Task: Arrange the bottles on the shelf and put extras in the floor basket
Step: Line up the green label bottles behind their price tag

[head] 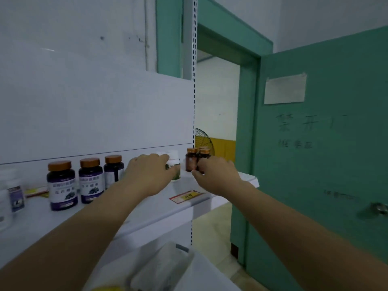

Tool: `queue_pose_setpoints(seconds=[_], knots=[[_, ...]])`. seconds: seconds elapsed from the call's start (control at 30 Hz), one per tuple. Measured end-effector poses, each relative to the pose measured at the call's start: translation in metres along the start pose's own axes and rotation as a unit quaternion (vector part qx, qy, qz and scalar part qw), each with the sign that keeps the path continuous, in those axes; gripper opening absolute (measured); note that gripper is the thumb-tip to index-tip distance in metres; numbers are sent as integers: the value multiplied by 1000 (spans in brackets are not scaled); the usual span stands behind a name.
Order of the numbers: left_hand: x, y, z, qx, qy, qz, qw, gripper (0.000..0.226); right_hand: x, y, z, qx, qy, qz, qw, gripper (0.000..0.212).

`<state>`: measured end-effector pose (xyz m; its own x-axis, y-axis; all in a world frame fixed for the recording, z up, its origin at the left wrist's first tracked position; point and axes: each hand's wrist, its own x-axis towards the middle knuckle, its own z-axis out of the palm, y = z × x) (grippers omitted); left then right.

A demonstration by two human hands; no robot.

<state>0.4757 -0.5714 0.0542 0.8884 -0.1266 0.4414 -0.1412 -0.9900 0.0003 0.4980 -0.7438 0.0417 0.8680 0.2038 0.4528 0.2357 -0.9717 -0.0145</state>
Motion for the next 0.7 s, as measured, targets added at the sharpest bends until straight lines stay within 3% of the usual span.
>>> queue_pose_setpoints(seconds=[0.2, 0.4, 0.5, 0.63, 0.7], knots=[[5, 9, 30, 29, -10, -102, 994, 47, 69, 23, 17, 40, 15, -107, 993, 46], [-1, 32, 51, 83, -60, -189, 977, 54, 107, 21, 21, 98, -6, -195, 976, 45], [-3, 30, 61, 94, -67, -208, 971, 60, 118, 14, 27, 116, -10, -221, 968, 44], [-9, 19, 65, 131, -102, -167, 972, 90, 129, 4, 35, 131, -15, -223, 966, 44], [-12, 18, 68, 123, -103, -185, 970, 70, 134, -2, 38, 124, -28, -213, 969, 46]])
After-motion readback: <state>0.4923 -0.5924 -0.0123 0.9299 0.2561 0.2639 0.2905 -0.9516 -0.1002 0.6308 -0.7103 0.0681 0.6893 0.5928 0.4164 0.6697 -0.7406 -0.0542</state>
